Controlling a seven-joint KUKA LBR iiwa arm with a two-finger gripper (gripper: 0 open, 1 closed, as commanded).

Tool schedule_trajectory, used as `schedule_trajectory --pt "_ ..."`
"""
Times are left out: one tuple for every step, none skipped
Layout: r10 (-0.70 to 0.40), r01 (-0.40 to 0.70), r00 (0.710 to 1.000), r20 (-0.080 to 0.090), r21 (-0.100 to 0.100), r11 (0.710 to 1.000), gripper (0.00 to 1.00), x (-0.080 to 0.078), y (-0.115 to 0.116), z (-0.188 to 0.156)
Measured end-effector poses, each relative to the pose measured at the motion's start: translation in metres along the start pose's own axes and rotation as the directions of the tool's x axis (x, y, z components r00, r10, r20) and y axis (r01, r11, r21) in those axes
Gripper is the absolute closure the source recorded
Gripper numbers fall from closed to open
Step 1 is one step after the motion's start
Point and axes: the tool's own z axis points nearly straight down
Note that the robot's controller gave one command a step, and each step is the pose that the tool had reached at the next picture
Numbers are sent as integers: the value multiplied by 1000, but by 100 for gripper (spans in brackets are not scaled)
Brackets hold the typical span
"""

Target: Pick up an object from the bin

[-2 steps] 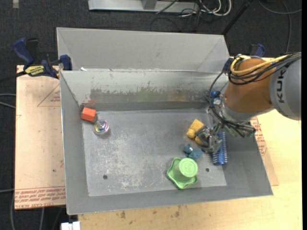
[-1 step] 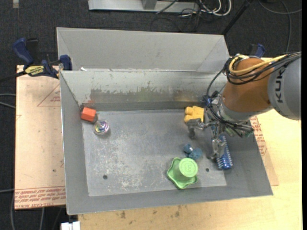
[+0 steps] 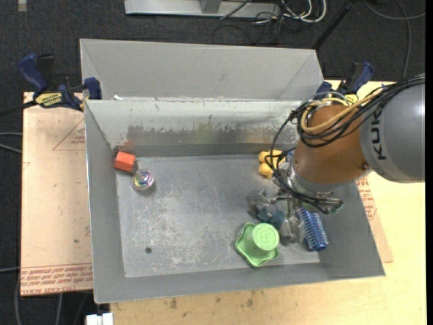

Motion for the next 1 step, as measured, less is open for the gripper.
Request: schedule_trajectory --pt "220 -220 975 5 -12 975 0 56 -35 -1"
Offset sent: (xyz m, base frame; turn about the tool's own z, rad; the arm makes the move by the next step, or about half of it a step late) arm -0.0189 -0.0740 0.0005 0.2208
